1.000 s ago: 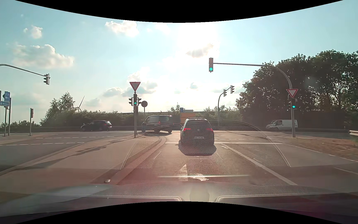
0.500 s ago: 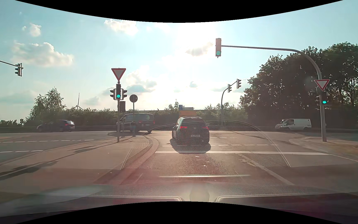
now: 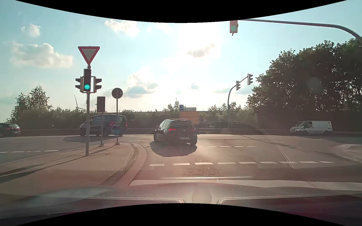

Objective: Follow the waypoints while adhering to traffic rules and regulations

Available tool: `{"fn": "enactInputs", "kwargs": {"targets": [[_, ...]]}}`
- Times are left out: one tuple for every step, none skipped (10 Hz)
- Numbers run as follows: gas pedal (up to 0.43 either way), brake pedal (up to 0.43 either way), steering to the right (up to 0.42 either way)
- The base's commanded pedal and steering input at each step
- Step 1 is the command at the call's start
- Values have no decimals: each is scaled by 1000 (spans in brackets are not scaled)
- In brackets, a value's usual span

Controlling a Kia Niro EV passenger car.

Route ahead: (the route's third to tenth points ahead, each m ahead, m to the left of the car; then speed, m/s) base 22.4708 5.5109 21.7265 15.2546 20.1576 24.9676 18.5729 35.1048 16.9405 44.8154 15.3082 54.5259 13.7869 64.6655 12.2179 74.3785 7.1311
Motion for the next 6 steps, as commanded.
{"fn": "enactInputs", "kwargs": {"targets": [[79, 0, -1], [59, 0, -4], [47, 0, -11], [39, 0, -23], [28, 0, -38], [28, 0, -51]]}}
